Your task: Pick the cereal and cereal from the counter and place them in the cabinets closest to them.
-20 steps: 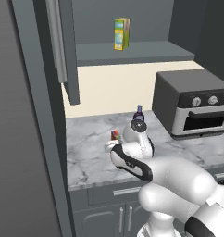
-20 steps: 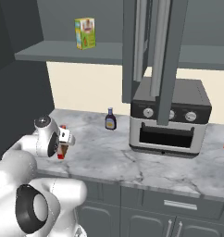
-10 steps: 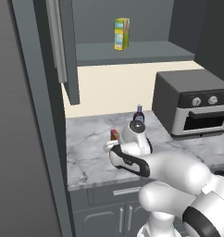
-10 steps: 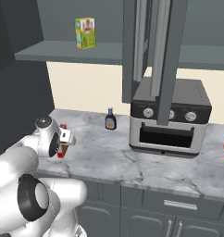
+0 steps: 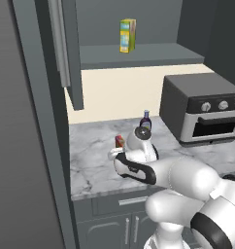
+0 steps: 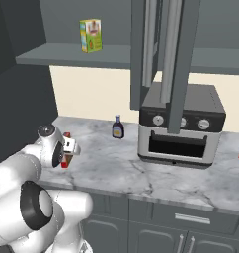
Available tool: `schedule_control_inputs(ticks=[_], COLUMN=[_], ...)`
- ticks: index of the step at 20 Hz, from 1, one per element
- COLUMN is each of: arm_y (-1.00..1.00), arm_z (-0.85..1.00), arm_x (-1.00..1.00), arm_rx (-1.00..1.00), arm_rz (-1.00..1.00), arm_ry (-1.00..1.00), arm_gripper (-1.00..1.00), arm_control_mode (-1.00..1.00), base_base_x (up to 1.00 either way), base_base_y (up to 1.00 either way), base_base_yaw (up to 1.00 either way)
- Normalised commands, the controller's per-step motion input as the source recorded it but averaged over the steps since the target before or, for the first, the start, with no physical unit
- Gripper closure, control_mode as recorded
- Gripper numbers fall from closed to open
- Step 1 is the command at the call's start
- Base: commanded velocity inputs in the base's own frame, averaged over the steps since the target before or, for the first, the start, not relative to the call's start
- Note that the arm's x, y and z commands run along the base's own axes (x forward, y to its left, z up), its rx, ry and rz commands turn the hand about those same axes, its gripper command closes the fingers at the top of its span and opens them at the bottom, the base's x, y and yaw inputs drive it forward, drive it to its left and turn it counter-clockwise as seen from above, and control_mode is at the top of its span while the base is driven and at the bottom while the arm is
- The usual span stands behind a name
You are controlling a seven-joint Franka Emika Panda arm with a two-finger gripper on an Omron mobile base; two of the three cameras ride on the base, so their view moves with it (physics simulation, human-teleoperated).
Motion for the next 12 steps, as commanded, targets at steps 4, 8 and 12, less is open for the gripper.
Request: schedule_control_inputs(ticks=[4, 8, 12], arm_y=[0.0, 0.0, 0.0], arm_z=[0.0, 0.0, 0.07], arm_x=[0.0, 0.0, -0.01], arm_rx=[0.0, 0.0, 0.0], arm_rz=[0.0, 0.0, 0.0], arm_ry=[0.0, 0.0, -0.03], arm_gripper=[1.0, 1.0, 1.0], arm_control_mode=[-1.0, -1.0, -1.0], base_base_x=[0.0, 0.0, 0.0], base_base_y=[0.0, 0.0, 0.0], base_base_yaw=[0.0, 0.0, 0.0])
